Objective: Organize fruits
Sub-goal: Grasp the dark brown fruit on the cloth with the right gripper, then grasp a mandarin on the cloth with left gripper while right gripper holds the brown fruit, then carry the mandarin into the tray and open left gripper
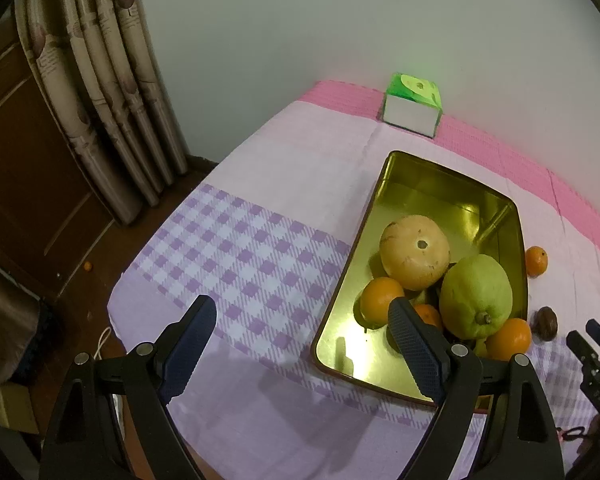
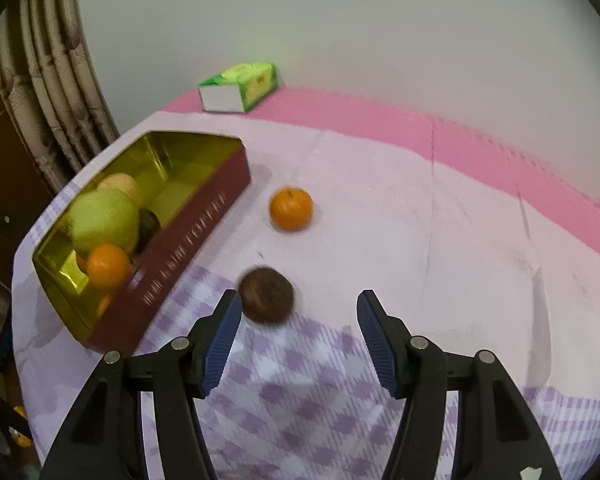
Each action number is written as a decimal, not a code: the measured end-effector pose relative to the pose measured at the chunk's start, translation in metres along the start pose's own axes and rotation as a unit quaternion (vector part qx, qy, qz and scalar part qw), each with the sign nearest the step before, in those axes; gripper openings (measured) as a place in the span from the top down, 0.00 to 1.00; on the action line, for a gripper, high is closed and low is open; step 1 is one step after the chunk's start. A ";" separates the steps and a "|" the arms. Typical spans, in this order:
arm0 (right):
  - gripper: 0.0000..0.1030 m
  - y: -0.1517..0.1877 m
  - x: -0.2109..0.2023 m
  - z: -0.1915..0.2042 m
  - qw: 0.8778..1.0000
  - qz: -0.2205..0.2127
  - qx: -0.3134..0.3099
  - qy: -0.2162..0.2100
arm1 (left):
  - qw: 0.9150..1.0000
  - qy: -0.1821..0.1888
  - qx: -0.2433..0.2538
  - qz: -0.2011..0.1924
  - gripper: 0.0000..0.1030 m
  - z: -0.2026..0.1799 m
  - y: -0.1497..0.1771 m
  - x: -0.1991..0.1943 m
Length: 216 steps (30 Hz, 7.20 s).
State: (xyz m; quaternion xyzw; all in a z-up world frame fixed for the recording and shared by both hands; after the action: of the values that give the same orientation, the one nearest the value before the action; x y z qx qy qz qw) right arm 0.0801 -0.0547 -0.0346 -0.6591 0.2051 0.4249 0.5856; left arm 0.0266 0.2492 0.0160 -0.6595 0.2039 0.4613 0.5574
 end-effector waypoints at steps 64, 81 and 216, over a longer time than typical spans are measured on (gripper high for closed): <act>0.66 -0.005 0.056 -0.068 0.998 -0.021 0.005 0.063 | 0.989 0.052 0.140 -0.010 0.15 -0.130 -0.006 -0.001; 0.67 0.000 0.053 -0.140 0.992 -0.015 0.053 0.111 | 0.973 0.126 0.190 0.023 0.15 -0.228 -0.011 0.029; 0.66 0.009 0.055 -0.150 0.993 -0.012 0.068 0.097 | 0.994 0.051 0.067 0.073 0.60 -0.043 0.001 0.063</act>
State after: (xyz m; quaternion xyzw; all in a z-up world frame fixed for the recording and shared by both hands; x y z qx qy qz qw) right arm 0.1519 -0.1861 -0.0908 -0.6582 0.2816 0.3372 0.6114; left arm 0.0727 0.2246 -0.0389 -0.6268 0.3100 0.4519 0.5539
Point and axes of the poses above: each gripper's, at about its wrist camera, not at the fingertips, and x roughly the way its jaws point, z to its left, y to its underside, the point moved 3 cm from there along x, roughly the way its jaws point
